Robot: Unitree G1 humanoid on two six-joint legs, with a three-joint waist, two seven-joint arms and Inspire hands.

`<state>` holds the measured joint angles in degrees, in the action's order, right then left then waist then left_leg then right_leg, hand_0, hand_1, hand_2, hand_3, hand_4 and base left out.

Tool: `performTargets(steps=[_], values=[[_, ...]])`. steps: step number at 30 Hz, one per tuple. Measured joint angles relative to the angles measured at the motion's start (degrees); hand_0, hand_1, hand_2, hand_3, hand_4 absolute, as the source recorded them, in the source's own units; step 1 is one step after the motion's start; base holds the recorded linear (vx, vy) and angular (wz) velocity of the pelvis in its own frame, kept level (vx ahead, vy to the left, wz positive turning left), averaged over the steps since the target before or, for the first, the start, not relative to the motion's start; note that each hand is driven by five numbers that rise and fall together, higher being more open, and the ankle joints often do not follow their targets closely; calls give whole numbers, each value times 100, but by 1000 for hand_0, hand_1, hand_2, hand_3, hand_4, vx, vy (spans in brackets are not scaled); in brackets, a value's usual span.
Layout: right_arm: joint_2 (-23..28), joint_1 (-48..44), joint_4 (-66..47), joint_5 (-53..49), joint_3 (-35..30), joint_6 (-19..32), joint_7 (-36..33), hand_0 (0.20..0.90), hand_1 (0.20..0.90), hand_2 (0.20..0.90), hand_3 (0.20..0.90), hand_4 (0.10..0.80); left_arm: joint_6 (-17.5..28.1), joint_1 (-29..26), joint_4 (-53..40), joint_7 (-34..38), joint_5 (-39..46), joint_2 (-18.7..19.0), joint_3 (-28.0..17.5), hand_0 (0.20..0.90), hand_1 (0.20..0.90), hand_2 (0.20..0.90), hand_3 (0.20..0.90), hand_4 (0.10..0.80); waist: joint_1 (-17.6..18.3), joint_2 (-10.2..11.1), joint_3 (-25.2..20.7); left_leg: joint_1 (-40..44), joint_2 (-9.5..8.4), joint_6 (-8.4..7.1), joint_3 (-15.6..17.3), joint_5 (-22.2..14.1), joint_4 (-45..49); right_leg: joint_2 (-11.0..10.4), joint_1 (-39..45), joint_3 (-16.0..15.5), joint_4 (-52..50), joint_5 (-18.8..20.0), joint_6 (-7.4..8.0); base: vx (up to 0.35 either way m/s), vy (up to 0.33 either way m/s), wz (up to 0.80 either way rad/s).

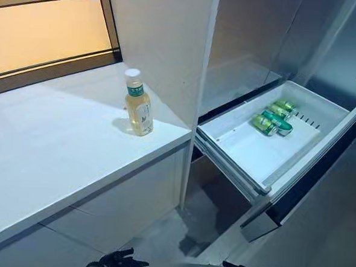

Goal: Put drinks into fridge and close the fridge

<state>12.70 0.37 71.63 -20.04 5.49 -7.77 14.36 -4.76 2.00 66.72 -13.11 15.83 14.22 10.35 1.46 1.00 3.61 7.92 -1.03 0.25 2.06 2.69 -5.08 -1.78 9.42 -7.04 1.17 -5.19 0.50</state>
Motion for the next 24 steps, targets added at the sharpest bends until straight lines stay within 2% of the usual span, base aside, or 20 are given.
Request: performTargets(steps=[8, 12, 13, 16, 18, 19, 21, 24], values=[[0, -1, 0, 0, 1, -4, -1, 900, 900, 900, 900, 800, 30, 4, 0, 15, 0, 0, 2, 900, 900, 900, 900, 800, 1, 0, 0, 0, 0, 0, 0, 0, 0, 0, 0, 0, -1, 0, 0, 0, 0, 0], [0, -3, 0, 0, 2, -10, -1, 900, 900, 900, 900, 800, 335, 14, -1, 59, -268, 4, 37, 900, 900, 900, 900, 800, -1, 0, 0, 0, 0, 0, 3, 0, 0, 0, -5, 3, -4, 0, 0, 0, 0, 0], [1, -9, -1, 1, 4, -23, -1, 900, 900, 900, 900, 800, 559, 11, -32, 79, -541, 28, 149, 900, 900, 900, 900, 800, 2, -1, 0, 1, 1, 0, 9, 0, 1, 0, -8, 8, -7, 0, 0, 0, 0, 0], [3, -25, -4, 27, 7, -65, -2, 900, 900, 900, 900, 800, 863, -17, -285, -17, -934, 148, 482, 900, 900, 900, 900, 800, 9, -10, 2, 1, 2, 0, 21, 0, 0, 0, -15, 19, -16, 0, 0, -42, 20, -2], [33, -67, -44, 70, 57, -121, -1, 900, 900, 900, 900, 800, 837, -25, -1025, -452, -1030, 388, 840, 900, 900, 900, 900, 800, 14, -35, 23, -22, 5, 1, 53, 0, -1, 0, -61, 47, -35, 0, 0, -52, 30, -7], [60, -76, -103, 86, 72, -169, 1, 900, 900, 900, 900, 800, 647, -31, -1517, -790, -1018, 506, 925, 900, 900, 900, 900, 800, 8, -56, 32, -42, 5, 2, 74, 2, -1, -1, -97, 68, -41, 1, 1, -41, 27, -8], [119, -103, -154, 91, 129, -238, 5, 900, 900, 900, 900, 800, 481, -159, -2181, -1491, -927, 656, 1019, 900, 900, 900, 900, 800, 14, -110, 69, -53, 2, 9, 77, 6, -15, -6, -98, 84, -25, 35, 23, -17, 21, -6], [197, -141, -202, 96, 192, -268, 64, 900, 900, 900, 900, 800, -96, -378, -3222, -2392, -659, 941, 1072, 900, 900, 900, 900, 800, 41, -166, 113, -47, 2, 11, 85, 7, -6, -7, -104, 134, -13, 50, 23, -4, 16, -6]])
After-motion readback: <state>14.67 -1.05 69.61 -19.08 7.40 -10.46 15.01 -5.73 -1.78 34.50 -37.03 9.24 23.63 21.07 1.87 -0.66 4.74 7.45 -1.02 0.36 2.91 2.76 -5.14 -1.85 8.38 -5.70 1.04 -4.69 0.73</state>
